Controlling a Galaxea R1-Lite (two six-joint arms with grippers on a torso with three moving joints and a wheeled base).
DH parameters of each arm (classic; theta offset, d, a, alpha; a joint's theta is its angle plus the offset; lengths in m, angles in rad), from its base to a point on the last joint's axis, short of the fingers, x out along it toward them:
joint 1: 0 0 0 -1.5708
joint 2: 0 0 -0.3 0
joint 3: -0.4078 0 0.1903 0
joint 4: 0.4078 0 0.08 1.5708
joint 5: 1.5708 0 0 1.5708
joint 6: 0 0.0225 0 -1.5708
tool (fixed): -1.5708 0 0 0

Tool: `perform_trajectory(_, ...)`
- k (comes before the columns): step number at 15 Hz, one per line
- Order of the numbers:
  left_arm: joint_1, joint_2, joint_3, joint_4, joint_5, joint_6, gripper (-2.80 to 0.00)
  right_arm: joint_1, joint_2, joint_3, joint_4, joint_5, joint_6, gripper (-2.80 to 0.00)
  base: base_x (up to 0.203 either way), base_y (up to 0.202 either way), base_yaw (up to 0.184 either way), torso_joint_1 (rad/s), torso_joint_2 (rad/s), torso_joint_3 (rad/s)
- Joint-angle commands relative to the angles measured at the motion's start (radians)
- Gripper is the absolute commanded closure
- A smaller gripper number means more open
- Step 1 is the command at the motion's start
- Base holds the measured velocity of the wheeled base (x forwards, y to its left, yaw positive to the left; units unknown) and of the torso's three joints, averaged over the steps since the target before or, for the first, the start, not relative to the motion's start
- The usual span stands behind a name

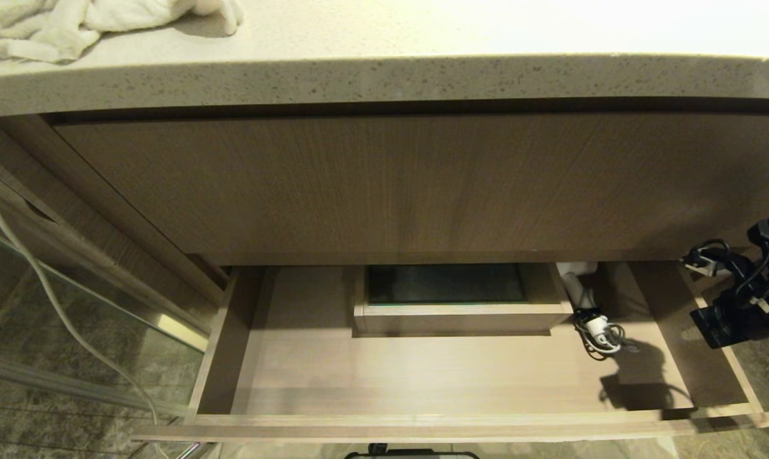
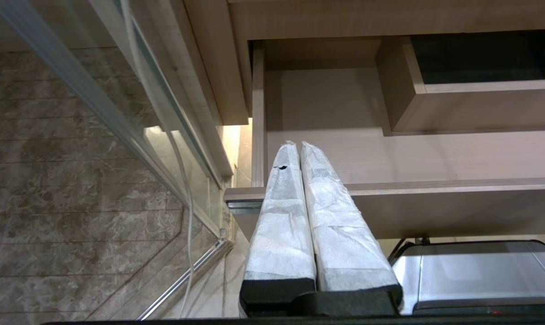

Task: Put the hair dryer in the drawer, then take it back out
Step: Pull open the drawer, then take the hairdryer out

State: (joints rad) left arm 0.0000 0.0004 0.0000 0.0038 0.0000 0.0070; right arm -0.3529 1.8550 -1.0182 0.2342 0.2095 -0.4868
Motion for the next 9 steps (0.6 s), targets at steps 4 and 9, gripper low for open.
perform_trajectory(4,0.0,0.001,0.002,0.001,0.0,-0.001,0.0,0.073,0.112,0.021,-0.158,-0.046,0.029,-2.8,0.0,0.0,0.0,0.0,0.0,0.0)
perform_trajectory(9,0.0,0.001,0.002,0.001,0.0,0.0,0.0,0.111,0.264,-0.002,-0.394,-0.098,-0.002,-2.8,0.0,0.0,0.0,0.0,0.0,0.0)
